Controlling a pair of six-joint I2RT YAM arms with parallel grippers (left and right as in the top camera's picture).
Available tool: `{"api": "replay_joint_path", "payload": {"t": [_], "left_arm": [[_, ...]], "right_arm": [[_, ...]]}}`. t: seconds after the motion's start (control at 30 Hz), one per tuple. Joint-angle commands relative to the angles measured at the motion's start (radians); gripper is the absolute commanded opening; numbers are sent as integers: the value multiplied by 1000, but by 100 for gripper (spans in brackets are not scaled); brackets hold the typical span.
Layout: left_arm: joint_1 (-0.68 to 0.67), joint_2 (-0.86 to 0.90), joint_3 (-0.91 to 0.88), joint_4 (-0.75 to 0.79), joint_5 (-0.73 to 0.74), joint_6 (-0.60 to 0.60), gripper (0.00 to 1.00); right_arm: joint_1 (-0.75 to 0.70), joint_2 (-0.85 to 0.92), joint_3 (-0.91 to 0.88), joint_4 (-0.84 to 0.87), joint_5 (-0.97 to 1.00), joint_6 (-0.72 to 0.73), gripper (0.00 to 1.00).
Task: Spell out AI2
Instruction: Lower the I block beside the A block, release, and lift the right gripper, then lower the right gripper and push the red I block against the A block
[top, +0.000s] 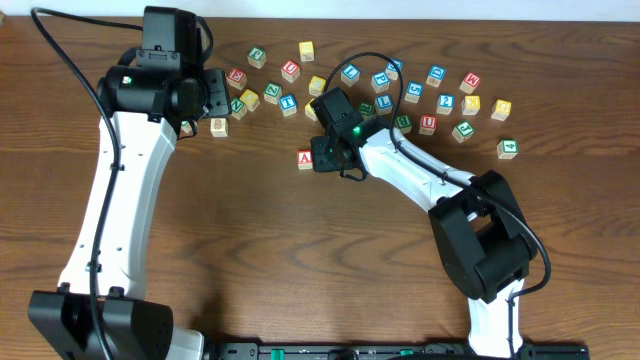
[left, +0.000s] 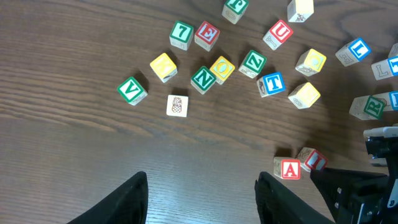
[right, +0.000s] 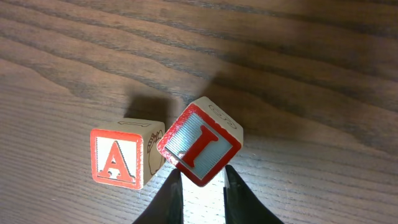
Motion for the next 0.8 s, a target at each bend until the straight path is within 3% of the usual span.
{"api": "replay_joint_path", "payload": {"t": [0.0, 0.4, 0.77], "left_arm": [[3, 1, -1, 2, -2, 10, 55], [3, 1, -1, 2, -2, 10, 55], [3, 1, -1, 2, -2, 10, 55]], "right_arm": [[13, 15, -6, 2, 5, -15, 13], [-56, -24, 43, -55, -11, -15, 13], [-55, 18, 45, 172, 57, -41, 12]]}}
